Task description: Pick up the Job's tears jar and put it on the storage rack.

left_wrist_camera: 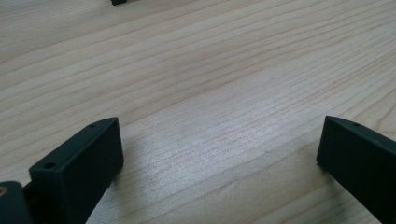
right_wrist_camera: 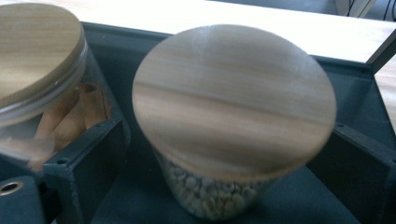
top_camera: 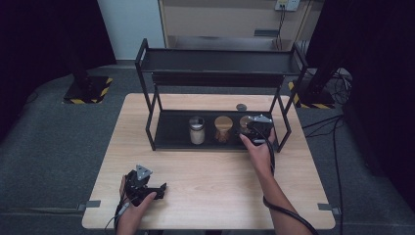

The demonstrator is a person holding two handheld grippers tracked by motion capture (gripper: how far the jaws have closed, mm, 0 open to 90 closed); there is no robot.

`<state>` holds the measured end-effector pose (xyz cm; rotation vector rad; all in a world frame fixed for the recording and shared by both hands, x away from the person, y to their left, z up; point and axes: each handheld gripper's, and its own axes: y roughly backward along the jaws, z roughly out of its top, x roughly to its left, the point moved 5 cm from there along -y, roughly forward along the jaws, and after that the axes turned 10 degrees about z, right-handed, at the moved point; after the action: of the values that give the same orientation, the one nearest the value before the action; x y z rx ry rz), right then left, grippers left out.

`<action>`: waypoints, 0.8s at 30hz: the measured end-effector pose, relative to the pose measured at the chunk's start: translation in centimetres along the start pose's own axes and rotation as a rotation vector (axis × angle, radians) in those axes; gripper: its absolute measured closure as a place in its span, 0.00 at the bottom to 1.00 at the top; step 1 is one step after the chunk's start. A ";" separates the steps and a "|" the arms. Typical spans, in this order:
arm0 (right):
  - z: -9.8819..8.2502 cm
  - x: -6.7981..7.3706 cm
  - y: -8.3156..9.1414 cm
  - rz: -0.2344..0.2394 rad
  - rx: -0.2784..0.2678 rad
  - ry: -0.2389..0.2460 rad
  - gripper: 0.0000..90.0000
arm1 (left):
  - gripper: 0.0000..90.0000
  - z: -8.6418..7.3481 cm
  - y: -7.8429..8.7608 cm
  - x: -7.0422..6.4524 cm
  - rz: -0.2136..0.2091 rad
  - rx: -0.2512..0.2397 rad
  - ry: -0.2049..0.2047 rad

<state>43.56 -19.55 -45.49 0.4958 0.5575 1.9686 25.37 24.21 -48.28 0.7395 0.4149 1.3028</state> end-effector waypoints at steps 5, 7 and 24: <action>0.0 0.0 0.7 0.015 0.000 0.007 0.05 | 0.00 0.0 0.0 0.0 0.000 0.000 0.000; 0.0 0.1 1.2 0.021 -0.007 0.005 0.04 | 0.00 0.0 0.0 0.0 0.001 0.000 0.000; -0.9 1.1 4.3 0.033 0.001 0.027 0.04 | 0.00 0.0 0.0 0.0 0.002 0.000 0.001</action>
<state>39.56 -20.47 -43.67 0.4826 0.5709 2.0092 25.34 24.18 -48.28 0.7396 0.4153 1.3047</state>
